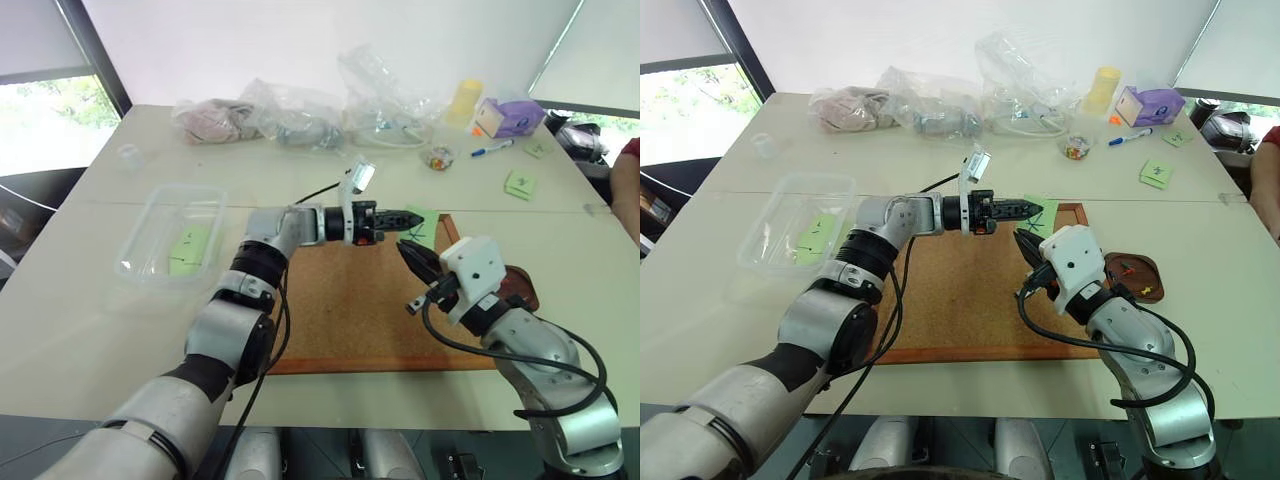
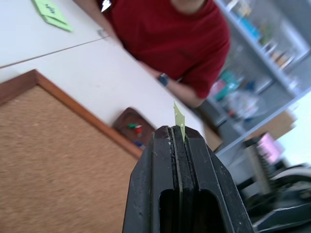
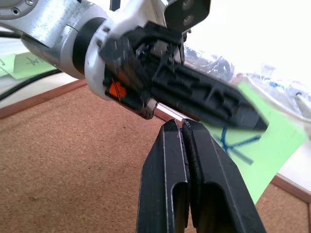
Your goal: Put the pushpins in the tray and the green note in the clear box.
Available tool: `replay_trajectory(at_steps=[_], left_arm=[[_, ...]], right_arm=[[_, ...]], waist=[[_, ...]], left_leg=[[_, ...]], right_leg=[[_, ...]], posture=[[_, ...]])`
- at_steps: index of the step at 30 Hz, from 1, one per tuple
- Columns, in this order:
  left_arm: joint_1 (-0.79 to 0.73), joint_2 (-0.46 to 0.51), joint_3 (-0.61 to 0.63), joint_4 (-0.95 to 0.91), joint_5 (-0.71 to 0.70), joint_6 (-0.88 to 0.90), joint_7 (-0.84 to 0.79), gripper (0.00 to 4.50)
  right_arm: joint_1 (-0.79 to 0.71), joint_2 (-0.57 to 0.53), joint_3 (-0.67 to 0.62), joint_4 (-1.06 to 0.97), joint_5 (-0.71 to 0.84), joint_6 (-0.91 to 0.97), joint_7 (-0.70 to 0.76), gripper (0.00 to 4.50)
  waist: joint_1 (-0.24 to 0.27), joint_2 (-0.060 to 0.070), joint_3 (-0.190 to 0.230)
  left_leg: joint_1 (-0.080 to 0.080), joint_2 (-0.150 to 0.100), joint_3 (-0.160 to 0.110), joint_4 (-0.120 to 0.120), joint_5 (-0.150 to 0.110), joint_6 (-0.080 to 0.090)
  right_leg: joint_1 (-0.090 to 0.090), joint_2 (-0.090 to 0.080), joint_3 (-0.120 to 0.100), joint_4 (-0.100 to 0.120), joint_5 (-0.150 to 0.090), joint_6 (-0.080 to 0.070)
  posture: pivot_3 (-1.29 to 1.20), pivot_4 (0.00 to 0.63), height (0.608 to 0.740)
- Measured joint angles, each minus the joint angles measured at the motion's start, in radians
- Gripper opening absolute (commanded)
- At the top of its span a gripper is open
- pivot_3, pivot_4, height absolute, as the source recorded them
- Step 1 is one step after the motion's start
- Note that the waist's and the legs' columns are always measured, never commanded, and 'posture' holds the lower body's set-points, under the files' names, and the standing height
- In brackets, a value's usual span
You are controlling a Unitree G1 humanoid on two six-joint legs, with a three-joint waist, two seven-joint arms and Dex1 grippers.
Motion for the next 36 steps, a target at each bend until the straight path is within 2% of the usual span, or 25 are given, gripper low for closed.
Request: replay_trajectory(at_steps=[4, 8, 10, 12, 15, 20, 26, 34, 36], left_arm=[[0.030, 0.009, -0.055, 0.021, 0.086, -0.117, 0.004, 0.04], [0.044, 0.010, -0.059, 0.028, 0.109, -0.150, 0.002, 0.04], [0.045, 0.010, -0.049, 0.029, 0.105, -0.133, 0.004, 0.04], [0.045, 0.011, -0.017, 0.027, 0.084, -0.091, 0.009, 0.04], [0.050, 0.035, 0.038, -0.035, 0.020, 0.021, 0.008, 0.04], [0.164, 0.083, 0.055, -0.301, -0.054, 0.164, 0.007, 0.04], [0.259, 0.090, 0.045, -0.471, -0.086, 0.247, 0.069, 0.04], [0.292, 0.088, 0.058, -0.524, -0.126, 0.266, 0.128, 0.04], [0.292, 0.084, 0.063, -0.524, -0.142, 0.269, 0.138, 0.00]], right_arm=[[0.001, 0.015, 0.008, 0.001, -0.034, -0.044, -0.016, 0.00], [0.007, 0.046, 0.009, 0.000, -0.043, -0.062, -0.040, 0.00], [0.013, 0.099, -0.015, -0.002, -0.023, -0.056, -0.070, 0.00], [0.016, 0.145, -0.082, -0.005, 0.011, -0.032, -0.112, 0.00], [0.022, 0.178, -0.264, 0.034, 0.037, 0.015, -0.196, 0.00], [0.069, 0.176, -0.403, 0.221, 0.041, 0.086, -0.236, 0.00], [0.061, 0.138, -0.428, 0.330, 0.048, 0.091, -0.225, 0.00], [0.032, 0.136, -0.423, 0.439, 0.041, 0.087, -0.226, 0.00], [0.017, 0.139, -0.425, 0.446, 0.057, 0.094, -0.227, 0.58]], waist=[[-0.001, 0.000, 0.000], [0.000, 0.000, 0.000], [0.001, 0.000, 0.000], [0.001, 0.000, 0.000], [0.001, 0.000, 0.000], [-0.003, 0.002, 0.000], [-0.003, 0.003, 0.000], [-0.002, 0.003, 0.000], [-0.002, 0.003, 0.000]], left_leg=[[0.000, 0.000, 0.000, 0.000, 0.000, 0.000], [0.000, 0.000, 0.000, 0.000, 0.000, 0.000], [0.000, 0.000, 0.000, 0.000, 0.000, 0.000], [0.000, 0.000, 0.000, 0.000, 0.000, 0.000], [-0.001, 0.000, 0.000, 0.000, 0.000, 0.000], [0.001, 0.003, 0.000, -0.001, 0.000, 0.000], [0.001, 0.003, 0.000, -0.001, 0.000, -0.001], [0.001, 0.002, 0.000, -0.001, 0.000, -0.001], [0.001, 0.002, 0.000, -0.001, 0.000, -0.001]], right_leg=[[0.000, 0.000, 0.000, 0.000, 0.000, 0.000], [0.000, 0.000, 0.000, 0.000, 0.000, 0.000], [0.000, 0.000, 0.000, 0.000, 0.000, 0.000], [0.000, 0.000, 0.000, 0.000, 0.000, 0.000], [0.000, -0.001, 0.000, 0.000, 0.000, 0.000], [0.000, 0.000, 0.000, 0.002, 0.000, 0.000], [0.000, 0.000, 0.001, 0.003, 0.000, 0.000], [0.000, 0.000, 0.001, 0.003, 0.000, 0.000], [0.000, 0.000, 0.001, 0.003, 0.000, 0.000]], posture=[[0.00, 0.150, 0.737], [0.00, 0.150, 0.737], [0.00, 0.150, 0.737], [0.00, 0.150, 0.737], [0.00, 0.150, 0.737], [0.00, 0.150, 0.737], [0.00, 0.150, 0.737], [0.00, 0.150, 0.737], [0.00, 0.150, 0.737]])
